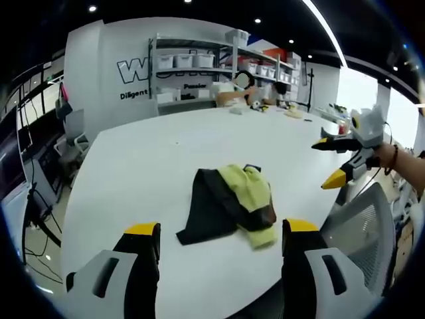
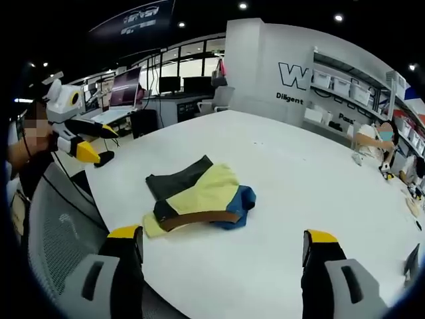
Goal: Fold the garment on the visible template until the final outline fits inside the template.
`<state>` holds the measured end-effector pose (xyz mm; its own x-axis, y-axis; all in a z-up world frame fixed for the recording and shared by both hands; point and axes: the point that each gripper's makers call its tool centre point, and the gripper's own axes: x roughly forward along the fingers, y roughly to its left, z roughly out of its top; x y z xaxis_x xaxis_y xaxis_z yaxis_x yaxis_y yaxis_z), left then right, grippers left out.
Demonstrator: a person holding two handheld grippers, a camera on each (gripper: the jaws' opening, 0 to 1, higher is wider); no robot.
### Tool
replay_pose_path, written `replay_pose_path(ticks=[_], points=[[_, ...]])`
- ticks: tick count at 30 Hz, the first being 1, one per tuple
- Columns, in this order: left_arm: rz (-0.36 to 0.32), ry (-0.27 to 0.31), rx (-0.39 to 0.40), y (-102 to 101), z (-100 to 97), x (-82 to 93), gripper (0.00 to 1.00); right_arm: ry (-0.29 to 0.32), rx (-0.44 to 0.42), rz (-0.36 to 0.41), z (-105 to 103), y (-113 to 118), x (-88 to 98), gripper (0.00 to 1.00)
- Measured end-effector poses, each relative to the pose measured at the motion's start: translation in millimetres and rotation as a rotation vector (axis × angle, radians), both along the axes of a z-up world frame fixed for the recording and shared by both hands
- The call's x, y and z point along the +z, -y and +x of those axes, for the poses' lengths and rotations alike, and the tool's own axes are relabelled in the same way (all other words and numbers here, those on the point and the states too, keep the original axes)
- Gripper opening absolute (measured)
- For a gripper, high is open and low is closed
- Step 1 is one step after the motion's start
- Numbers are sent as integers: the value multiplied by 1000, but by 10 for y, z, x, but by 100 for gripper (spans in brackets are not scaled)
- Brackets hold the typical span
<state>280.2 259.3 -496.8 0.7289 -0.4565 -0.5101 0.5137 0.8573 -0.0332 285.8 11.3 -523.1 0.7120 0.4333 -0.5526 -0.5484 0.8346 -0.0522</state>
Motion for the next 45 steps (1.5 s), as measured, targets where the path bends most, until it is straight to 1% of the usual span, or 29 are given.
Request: replay_pose_path(ticks=[4, 8, 10, 11, 12, 14, 17, 19, 20, 21, 22, 24, 26, 30, 32, 35, 36, 38, 41, 43, 45], points=[[5, -8, -7, 31, 2, -35, 76, -21, 8, 14, 35, -29, -47, 99], [8, -11, -17, 69, 11, -60, 75, -19, 21, 11, 87, -54, -65, 99], [7, -4, -23, 94, 30, -63, 74, -14, 35, -10, 148, -59, -95, 99], [7, -12, -28, 119, 51, -86, 74, -19, 40, -22, 168, -52, -117, 98], [13, -9, -34, 136, 68, -101, 73, -22, 50, -52, 197, -33, -148, 97], [26, -11, -41, 156, 82, -124, 72, -10, 70, -102, 243, -8, -176, 94], [33, -10, -50, 184, 92, -145, 72, -2, 82, -120, 285, -12, -200, 91], [35, -11, -54, 199, 96, -153, 71, 2, 90, -124, 372, -13, -258, 89], [28, -21, -74, 265, 120, -222, 70, -10, 98, -143, 388, -4, -305, 89], [32, -19, -80, 280, 124, -239, 68, -21, 106, -164, 394, 8, -346, 89], [35, -4, -88, 297, 138, -246, 66, -28, 112, -187, 403, 24, -383, 88], [33, -4, -105, 341, 146, -285, 64, -33, 130, -224, 427, 31, -450, 85], [26, -3, -120, 392, 158, -311, 65, -36, 133, -223, 456, 17, -489, 83], [73, -13, -154, 464, 174, -418, 61, -50, 142, -210, 508, -3, -566, 78], [79, -18, -170, 508, 182, -454, 60, -59, 145, -204, 529, -11, -601, 76], [86, -27, -185, 543, 184, -490, 57, -68, 146, -200, 563, -15, -650, 74], [102, -41, -199, 568, 183, -527, 56, -70, 152, -196, 578, -28, -669, 73], [131, -27, -220, 615, 202, -545, 56, -79, 156, -190, 610, -43, -698, 69], [160, -29, -226, 647, 240, -596, 57, -77, 166, -186, 664, -76, -743, 63], [187, -26, -245, 676, 260, -645, 56, -73, 167, -199, 699, -76, -767, 62], [205, -14, -258, 707, 279, -677, 55, -80, 162, -189, 736, -83, -795, 63]])
